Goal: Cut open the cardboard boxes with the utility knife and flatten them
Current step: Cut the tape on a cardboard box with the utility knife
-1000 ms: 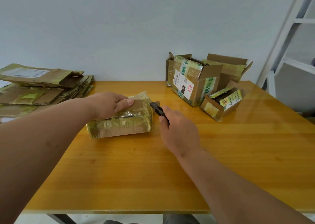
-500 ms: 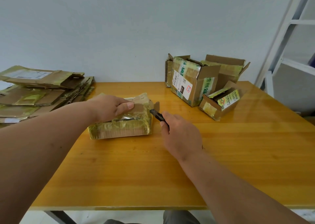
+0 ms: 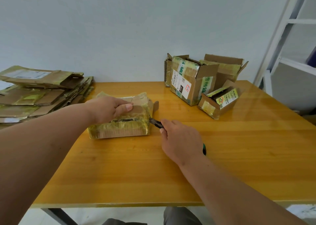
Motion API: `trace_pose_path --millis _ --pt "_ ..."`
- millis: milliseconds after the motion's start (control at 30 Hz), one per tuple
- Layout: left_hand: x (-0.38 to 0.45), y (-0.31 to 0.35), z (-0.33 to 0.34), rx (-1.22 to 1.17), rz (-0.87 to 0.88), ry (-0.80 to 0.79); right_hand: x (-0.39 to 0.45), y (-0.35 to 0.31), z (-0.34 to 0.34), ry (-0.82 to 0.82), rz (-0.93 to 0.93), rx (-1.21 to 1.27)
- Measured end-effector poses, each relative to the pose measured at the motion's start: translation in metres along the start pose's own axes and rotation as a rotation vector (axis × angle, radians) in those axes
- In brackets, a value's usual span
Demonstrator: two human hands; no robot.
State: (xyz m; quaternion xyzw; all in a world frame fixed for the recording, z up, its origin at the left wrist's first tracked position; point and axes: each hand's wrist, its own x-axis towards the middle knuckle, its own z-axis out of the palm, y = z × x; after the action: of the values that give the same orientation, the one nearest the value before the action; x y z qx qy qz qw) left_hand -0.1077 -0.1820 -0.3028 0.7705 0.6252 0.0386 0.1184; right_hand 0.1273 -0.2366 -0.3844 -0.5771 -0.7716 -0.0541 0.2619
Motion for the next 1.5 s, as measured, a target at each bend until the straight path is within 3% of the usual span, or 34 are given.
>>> trace_pose_path --millis 433,1500 --pt "-0.003 -0.001 0.012 0.107 -0.007 0.052 -0.008 -0.010 -0.006 -0.132 0.028 -0.064" --pt "-0.012 0.006 0.011 0.128 -0.039 -0.031 -0.022 -0.013 -0.012 -0.163 -0.011 -0.147"
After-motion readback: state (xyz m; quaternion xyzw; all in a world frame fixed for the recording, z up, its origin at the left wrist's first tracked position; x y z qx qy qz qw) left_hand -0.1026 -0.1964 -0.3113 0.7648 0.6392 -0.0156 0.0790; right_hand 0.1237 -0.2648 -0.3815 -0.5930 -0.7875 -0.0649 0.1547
